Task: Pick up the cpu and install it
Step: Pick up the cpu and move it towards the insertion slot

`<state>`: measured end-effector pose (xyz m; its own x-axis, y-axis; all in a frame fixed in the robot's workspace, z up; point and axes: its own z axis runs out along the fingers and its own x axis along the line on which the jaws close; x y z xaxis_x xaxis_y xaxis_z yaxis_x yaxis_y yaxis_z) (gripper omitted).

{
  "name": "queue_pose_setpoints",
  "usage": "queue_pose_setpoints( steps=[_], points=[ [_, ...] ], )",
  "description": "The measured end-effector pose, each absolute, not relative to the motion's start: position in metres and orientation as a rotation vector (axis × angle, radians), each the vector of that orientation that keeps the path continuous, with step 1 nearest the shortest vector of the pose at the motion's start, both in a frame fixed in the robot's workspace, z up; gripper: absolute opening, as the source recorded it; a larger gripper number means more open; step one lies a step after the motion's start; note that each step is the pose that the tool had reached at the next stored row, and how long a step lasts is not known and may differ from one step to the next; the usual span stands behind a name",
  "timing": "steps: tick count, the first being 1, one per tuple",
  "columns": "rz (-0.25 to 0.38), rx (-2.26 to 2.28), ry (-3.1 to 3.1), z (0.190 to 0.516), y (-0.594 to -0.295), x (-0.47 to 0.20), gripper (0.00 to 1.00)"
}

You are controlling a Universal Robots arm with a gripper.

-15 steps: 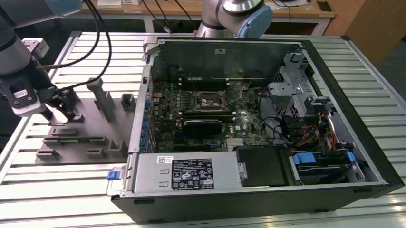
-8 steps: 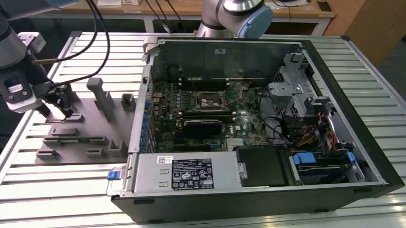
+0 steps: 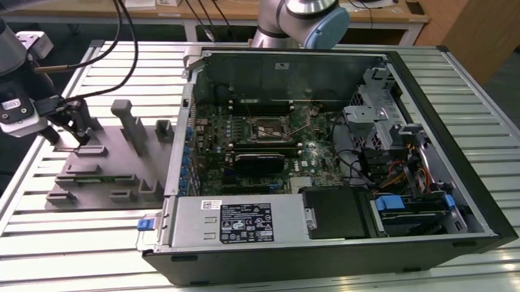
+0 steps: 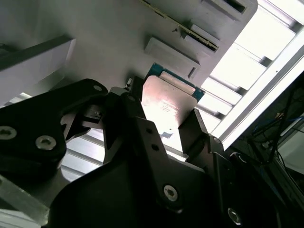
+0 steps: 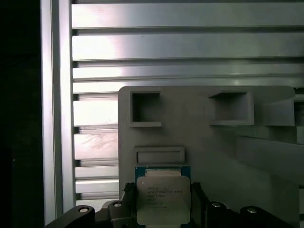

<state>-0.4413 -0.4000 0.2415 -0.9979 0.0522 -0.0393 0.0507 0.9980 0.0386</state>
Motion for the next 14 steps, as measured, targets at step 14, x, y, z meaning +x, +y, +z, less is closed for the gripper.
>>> queue_pose_setpoints(
  steps=[14],
  points=[
    [0.060,0.080,3.098,0.268,-0.400,-0.441,0.55]
  ],
)
